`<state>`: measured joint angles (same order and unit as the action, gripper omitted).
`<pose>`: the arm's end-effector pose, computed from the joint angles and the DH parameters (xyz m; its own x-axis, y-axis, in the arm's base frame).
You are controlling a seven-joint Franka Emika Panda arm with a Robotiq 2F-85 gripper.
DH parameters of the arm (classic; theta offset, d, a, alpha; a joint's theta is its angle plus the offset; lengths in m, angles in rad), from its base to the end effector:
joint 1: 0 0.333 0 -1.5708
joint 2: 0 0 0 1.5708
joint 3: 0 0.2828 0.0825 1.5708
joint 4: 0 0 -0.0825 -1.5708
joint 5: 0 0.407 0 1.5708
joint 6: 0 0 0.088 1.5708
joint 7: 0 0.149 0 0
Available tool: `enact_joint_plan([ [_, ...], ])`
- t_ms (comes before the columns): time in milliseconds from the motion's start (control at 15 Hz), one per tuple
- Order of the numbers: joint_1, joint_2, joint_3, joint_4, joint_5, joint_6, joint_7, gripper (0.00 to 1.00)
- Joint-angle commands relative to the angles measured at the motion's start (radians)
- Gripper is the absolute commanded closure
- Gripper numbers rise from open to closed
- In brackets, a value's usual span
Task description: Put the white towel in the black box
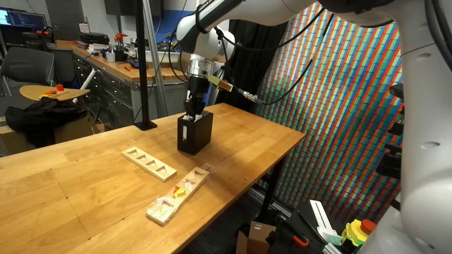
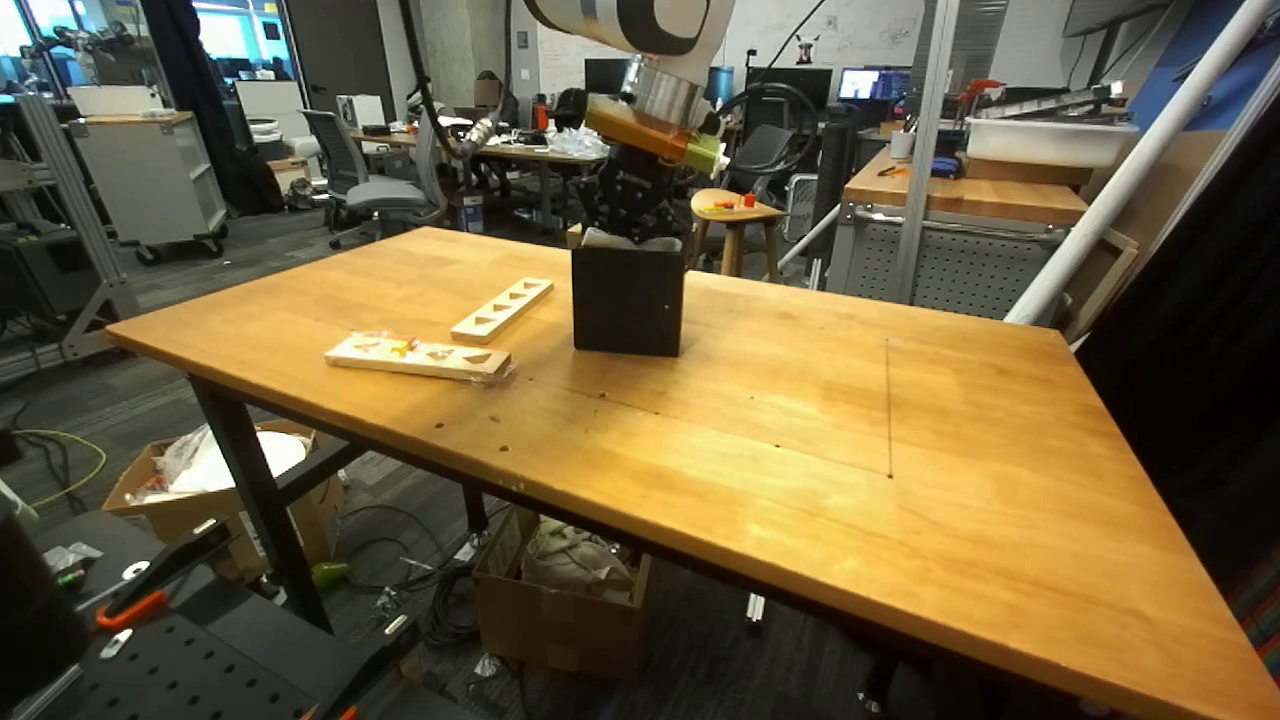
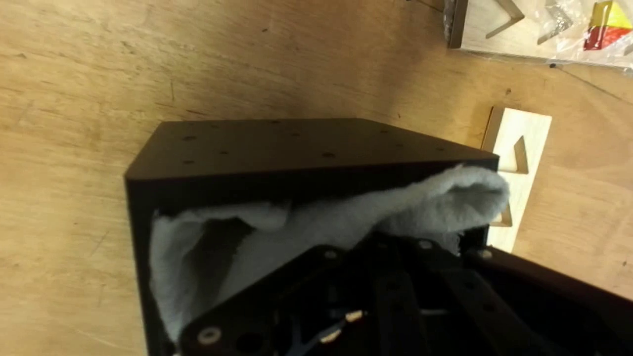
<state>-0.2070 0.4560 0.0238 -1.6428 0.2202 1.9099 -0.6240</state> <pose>0.6450 -0.0956 0.2566 0.9378 0.3445 -0.0423 0.3205 -0.9063 -0.2756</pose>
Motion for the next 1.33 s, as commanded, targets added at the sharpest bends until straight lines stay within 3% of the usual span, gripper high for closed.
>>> enact_joint_plan([
  [0,-0.001,0.013,0.001,-0.01,-0.003,0.008,-0.019,0.96],
  [867,-0.013,0.076,0.033,-0.005,0.048,-0.006,-0.056,0.96],
  [1267,-0.016,0.045,0.025,-0.037,0.047,-0.01,-0.051,0.96],
])
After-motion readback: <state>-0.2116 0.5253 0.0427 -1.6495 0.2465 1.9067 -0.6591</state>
